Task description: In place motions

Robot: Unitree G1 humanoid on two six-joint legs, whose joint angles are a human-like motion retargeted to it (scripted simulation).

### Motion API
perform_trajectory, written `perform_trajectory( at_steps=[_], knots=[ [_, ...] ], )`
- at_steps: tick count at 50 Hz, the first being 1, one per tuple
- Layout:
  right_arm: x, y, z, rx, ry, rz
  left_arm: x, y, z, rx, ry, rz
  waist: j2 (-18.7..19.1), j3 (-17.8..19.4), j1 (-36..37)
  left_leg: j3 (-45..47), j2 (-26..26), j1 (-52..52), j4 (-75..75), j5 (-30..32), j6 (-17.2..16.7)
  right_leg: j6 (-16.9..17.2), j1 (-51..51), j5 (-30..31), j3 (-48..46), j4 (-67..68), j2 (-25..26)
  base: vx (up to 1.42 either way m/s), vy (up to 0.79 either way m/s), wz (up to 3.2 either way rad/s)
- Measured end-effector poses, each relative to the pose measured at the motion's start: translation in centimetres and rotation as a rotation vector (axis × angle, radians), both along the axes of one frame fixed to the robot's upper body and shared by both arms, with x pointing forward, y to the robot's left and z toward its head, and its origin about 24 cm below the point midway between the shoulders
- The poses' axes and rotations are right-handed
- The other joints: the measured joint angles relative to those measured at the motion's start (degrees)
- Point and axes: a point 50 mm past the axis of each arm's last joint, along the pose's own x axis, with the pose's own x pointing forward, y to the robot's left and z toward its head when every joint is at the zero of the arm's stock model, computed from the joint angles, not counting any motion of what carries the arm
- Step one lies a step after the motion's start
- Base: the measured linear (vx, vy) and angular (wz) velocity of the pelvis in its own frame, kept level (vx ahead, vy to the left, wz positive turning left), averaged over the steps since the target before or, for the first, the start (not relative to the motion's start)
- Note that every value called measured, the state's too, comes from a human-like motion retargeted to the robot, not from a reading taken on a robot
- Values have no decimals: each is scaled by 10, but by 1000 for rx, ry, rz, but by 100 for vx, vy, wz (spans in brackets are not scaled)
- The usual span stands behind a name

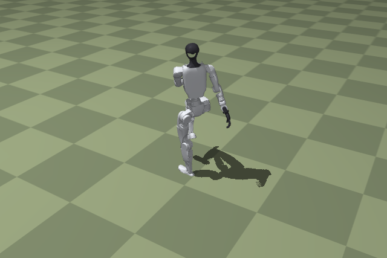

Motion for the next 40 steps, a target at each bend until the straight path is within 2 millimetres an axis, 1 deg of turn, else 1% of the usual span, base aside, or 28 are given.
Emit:
perform_trajectory(
  at_steps=[2,3,5,8,10,12,15,16,17,18,19,20,21,22,23,24,25,26,27,28,29,30,31,33,35,37,38,40],
  knots=[
    [-24,1,11,-51,48,-64,2,2,4,45,-15,-24,-2,-9,5,4,0,3,1,-1,0,9,4,1,-1,-19,5,18,-10,-7],
    [-32,2,14,-66,57,-94,2,3,2,73,-12,-35,-5,-13,10,7,0,6,-1,-2,0,16,16,3,3,-32,10,11,-9,-18],
    [-43,6,20,-78,71,-131,-3,4,-9,114,26,-42,2,-22,15,8,9,9,-12,-1,0,24,65,14,-1,-73,21,3,-6,-19],
    [-38,6,17,-70,39,-144,-19,12,-37,158,134,-36,9,-34,29,23,13,14,-21,-8,2,37,171,37,13,-154,38,0,2,-53],
    [-16,3,6,-33,-11,-143,-34,24,-63,206,226,-38,-15,-24,51,52,-6,47,-27,-17,1,44,268,42,48,-204,44,6,5,-90],
    [-2,8,-2,-2,-59,-127,-62,28,-95,243,362,-50,-5,-40,72,64,-5,48,-34,-19,-4,47,361,60,56,-306,59,7,4,-74],
    [42,17,-19,65,-150,-62,-121,41,-148,340,620,-92,-22,-48,115,100,-24,79,-39,-32,-10,66,518,77,115,-481,87,8,-1,-86],
    [57,21,-24,84,-181,-28,-148,41,-164,347,725,-104,-24,-56,124,104,-28,80,-38,-36,-12,67,567,90,129,-556,93,7,-1,-54],
    [73,26,-29,103,-214,8,-176,41,-179,347,832,-115,-26,-66,132,110,-33,80,-36,-41,-13,72,612,83,133,-628,94,8,3,-41],
    [89,31,-33,122,-248,46,-208,41,-192,332,945,-121,-27,-78,141,116,-37,77,-32,-46,-14,83,653,33,116,-696,85,5,1,-68],
    [108,37,-37,146,-287,89,-241,43,-202,310,1062,-120,-31,-89,153,129,-43,75,-25,-50,-16,76,687,-14,78,-751,70,0,-2,-104],
    [129,43,-40,172,-328,134,-277,46,-209,281,1180,-116,-36,-98,167,145,-49,74,-15,-55,-18,60,719,-60,29,-799,52,-5,-6,-139],
    [155,53,-43,210,-391,171,-313,49,-213,246,1297,-105,-39,-103,180,152,-52,69,-1,-50,-19,46,728,-65,31,-830,55,-6,-6,-162],
    [183,63,-44,250,-461,208,-348,51,-214,211,1407,-88,-43,-105,195,166,-54,63,21,-37,-23,44,734,-65,43,-856,53,-6,-5,-194],
    [214,75,-43,294,-548,243,-381,54,-212,180,1506,-60,-50,-103,214,195,-50,53,56,-10,-32,65,737,-52,76,-871,43,-22,-9,-176],
    [252,89,-38,331,-656,274,-404,55,-209,159,1578,-27,-59,-89,221,205,-34,24,126,34,-45,75,736,-44,100,-877,32,-44,-14,-124],
    [292,104,-27,367,-774,303,-423,56,-206,144,1637,9,-69,-69,221,207,-11,-15,214,88,-60,80,734,-38,119,-878,22,-66,-18,-53],
    [336,118,-11,376,-920,330,-434,61,-203,155,1667,50,-72,-42,228,203,26,-68,317,137,-45,85,738,-35,114,-882,13,-73,-20,-23],
    [377,131,12,387,-1065,359,-444,66,-200,170,1691,86,-73,-16,233,184,48,-126,414,163,-32,89,742,-31,112,-887,9,-71,-22,-4],
    [414,141,38,396,-1208,396,-452,71,-198,191,1704,114,-73,6,234,133,43,-191,497,144,-22,88,745,-22,117,-894,15,-61,-22,7],
    [445,148,66,413,-1330,437,-461,75,-195,206,1727,114,-71,23,241,119,69,-247,579,121,-11,86,745,-15,113,-898,20,-48,-19,9],
    [472,153,95,432,-1441,484,-470,77,-192,216,1753,101,-68,37,251,124,110,-298,661,95,1,82,742,-8,103,-898,24,-31,-11,-24],
    [490,150,116,411,-1524,504,-480,78,-189,226,1793,58,-70,48,280,129,126,-346,711,76,17,76,738,-3,105,-898,23,-24,-7,-54],
    [519,141,159,347,-1682,535,-499,84,-181,250,1859,16,-82,68,339,138,142,-439,790,40,44,67,730,8,116,-898,15,-18,-4,-80],
    [535,127,188,268,-1789,546,-516,97,-172,282,1899,26,-103,79,392,162,132,-516,828,7,80,56,723,16,115,-898,0,4,-7,-57],
    [542,108,201,175,-1830,528,-532,111,-162,317,1943,67,-128,83,444,192,120,-566,833,-16,109,49,712,18,117,-892,-22,24,-19,-49],
    [544,101,204,139,-1839,522,-537,117,-158,325,1964,102,-142,85,464,205,117,-577,828,-26,110,43,705,18,118,-888,-33,22,-22,-42],
    [545,97,208,108,-1846,528,-543,119,-155,296,1981,190,-158,88,475,232,107,-578,810,-33,110,38,697,15,122,-880,-48,10,-7,-7]
  ],
)
